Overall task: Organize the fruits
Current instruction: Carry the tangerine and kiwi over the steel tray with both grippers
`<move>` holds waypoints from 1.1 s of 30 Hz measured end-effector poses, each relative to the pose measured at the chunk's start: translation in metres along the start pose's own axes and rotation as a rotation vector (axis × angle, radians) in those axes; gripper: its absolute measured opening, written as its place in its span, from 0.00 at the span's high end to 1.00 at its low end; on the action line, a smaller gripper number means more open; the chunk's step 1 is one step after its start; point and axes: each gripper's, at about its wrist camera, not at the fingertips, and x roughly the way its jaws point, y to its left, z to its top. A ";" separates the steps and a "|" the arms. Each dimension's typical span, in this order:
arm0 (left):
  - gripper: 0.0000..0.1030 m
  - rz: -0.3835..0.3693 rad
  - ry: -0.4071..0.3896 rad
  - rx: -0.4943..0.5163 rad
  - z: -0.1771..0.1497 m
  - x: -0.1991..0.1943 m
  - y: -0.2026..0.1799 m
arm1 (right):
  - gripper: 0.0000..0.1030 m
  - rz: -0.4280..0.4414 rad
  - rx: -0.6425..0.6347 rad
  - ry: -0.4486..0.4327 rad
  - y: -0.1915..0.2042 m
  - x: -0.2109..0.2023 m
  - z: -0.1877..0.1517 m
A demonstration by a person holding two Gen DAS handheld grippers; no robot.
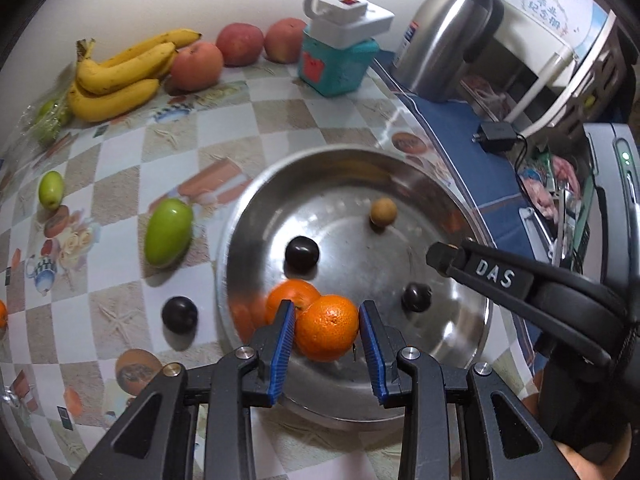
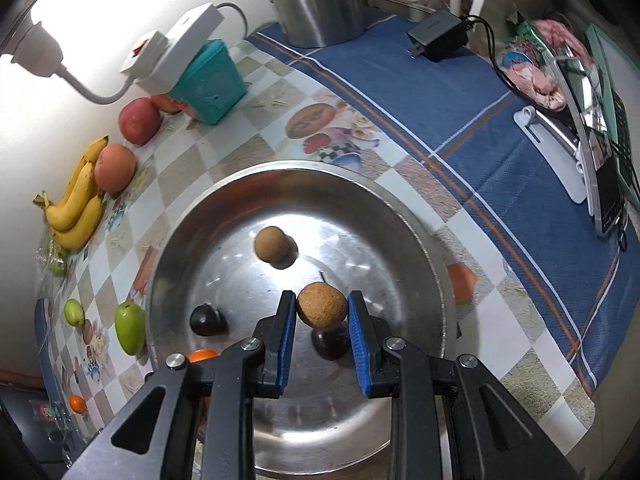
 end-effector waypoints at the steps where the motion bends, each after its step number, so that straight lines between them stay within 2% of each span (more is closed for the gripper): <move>1: 0.66 0.000 0.005 0.002 -0.001 0.001 -0.001 | 0.73 0.000 0.005 0.003 -0.002 0.002 0.000; 15: 0.66 0.009 0.073 0.014 -0.009 0.019 -0.010 | 0.73 -0.012 0.034 0.009 -0.007 0.018 0.000; 27: 0.65 0.010 0.094 0.016 -0.010 0.025 -0.012 | 0.73 -0.037 0.023 0.023 -0.006 0.021 0.000; 33: 0.64 0.005 0.104 0.019 -0.010 0.027 -0.014 | 0.66 -0.051 0.011 0.018 -0.005 0.020 0.000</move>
